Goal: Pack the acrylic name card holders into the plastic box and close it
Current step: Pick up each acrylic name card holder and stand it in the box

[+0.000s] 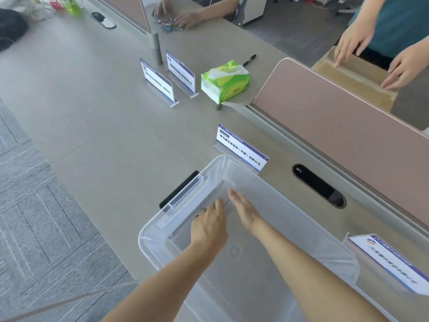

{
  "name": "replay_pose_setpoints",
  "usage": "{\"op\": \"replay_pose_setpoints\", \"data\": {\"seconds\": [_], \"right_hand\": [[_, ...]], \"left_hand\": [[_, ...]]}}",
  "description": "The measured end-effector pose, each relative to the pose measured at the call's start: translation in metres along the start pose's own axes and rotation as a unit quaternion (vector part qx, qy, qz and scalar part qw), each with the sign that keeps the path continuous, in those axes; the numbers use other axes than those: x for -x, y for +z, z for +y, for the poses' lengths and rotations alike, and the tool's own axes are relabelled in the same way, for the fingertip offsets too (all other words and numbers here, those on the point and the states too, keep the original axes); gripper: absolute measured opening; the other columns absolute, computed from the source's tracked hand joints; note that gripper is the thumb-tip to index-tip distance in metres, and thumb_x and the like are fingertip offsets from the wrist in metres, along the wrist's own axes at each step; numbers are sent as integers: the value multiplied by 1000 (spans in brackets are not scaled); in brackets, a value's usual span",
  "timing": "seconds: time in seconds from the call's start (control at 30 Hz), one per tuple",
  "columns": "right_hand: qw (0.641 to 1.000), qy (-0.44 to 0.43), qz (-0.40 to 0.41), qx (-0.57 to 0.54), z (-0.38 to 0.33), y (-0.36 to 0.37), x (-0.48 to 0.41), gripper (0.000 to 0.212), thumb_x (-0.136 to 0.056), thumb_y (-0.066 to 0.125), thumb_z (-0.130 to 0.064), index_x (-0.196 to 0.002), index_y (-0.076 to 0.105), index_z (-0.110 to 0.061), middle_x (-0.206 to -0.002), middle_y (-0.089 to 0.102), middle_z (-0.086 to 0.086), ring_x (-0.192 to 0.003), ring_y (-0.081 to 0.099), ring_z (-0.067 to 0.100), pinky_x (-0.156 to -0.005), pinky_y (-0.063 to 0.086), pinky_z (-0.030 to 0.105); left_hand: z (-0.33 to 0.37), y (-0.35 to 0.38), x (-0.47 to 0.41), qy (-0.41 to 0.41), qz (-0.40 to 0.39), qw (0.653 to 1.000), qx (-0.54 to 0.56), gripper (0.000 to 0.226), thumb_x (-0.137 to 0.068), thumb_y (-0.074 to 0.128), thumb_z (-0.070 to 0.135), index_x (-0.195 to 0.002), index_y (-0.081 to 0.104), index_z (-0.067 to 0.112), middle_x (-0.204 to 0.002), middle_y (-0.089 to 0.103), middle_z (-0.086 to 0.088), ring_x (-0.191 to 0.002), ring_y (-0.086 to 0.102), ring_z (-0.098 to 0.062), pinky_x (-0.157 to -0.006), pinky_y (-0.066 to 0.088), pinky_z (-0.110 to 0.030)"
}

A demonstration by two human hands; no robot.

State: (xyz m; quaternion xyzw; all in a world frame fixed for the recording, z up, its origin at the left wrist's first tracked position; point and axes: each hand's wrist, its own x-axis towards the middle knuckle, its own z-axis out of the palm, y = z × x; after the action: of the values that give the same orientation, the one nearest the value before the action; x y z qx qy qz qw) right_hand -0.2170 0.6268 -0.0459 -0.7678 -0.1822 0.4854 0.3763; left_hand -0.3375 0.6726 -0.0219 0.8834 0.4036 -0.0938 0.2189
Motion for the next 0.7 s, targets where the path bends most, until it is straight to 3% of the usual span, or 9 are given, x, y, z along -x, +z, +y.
{"op": "replay_pose_setpoints", "data": {"seconds": [0.1, 0.17, 0.23, 0.33, 0.4, 0.53, 0.7], "right_hand": [[999, 9, 22, 38, -6, -18, 29, 64, -96, 31, -62, -144, 43, -21, -146, 42, -8, -138, 35, 12, -113, 24, 32], [996, -1, 50, 80, -10, -37, 56, 49, -93, 38, -56, -124, 61, -26, -132, 58, -8, -126, 51, 13, -111, 35, 36], [985, -30, 113, 130, -14, -61, 94, 25, -92, 46, -38, -97, 69, -28, -105, 72, -6, -102, 65, 13, -95, 49, 35], [953, -69, 229, 186, -16, -102, 156, 20, -91, 50, -23, -85, 68, -26, -81, 72, -6, -75, 66, 10, -74, 51, 27], [935, -61, 283, 205, -7, -131, 195, 18, -93, 52, -24, -88, 70, -22, -80, 72, -6, -73, 65, 7, -70, 49, 21], [908, -47, 356, 216, 37, -187, 268, 15, -94, 57, -24, -90, 70, -16, -80, 72, -6, -77, 67, 12, -73, 53, 31], [890, -39, 416, 181, 103, -242, 345, 11, -92, 61, -19, -88, 70, -15, -80, 70, -6, -77, 66, 17, -73, 52, 34]], "left_hand": [[13, -16, -1, 30, 16, 999, 36, 48, -87, 50, 10, -132, 34, 18, -120, 52, -3, -107, 55, -25, -77, 46, -34], [30, -29, -2, 65, 32, 996, 46, 44, -88, 47, 13, -131, 38, 18, -123, 51, -3, -109, 53, -25, -82, 46, -34], [55, -41, -5, 108, 37, 992, 61, 40, -90, 47, 16, -129, 43, 17, -125, 51, -5, -111, 52, -26, -84, 45, -35], [112, -49, -2, 192, 28, 977, 87, 38, -89, 49, 18, -127, 48, 16, -123, 52, -6, -111, 52, -29, -82, 46, -38], [150, -49, 10, 251, 34, 962, 97, 36, -88, 48, 18, -124, 52, 16, -119, 55, -8, -109, 54, -31, -84, 46, -41], [219, -39, 45, 347, 30, 933, 88, 32, -87, 49, 20, -117, 57, 15, -114, 59, -7, -106, 57, -31, -82, 50, -42], [297, -13, 84, 420, 25, 907, 19, 25, -89, 48, 21, -111, 57, 13, -109, 63, -6, -98, 59, -32, -72, 45, -35]]}}
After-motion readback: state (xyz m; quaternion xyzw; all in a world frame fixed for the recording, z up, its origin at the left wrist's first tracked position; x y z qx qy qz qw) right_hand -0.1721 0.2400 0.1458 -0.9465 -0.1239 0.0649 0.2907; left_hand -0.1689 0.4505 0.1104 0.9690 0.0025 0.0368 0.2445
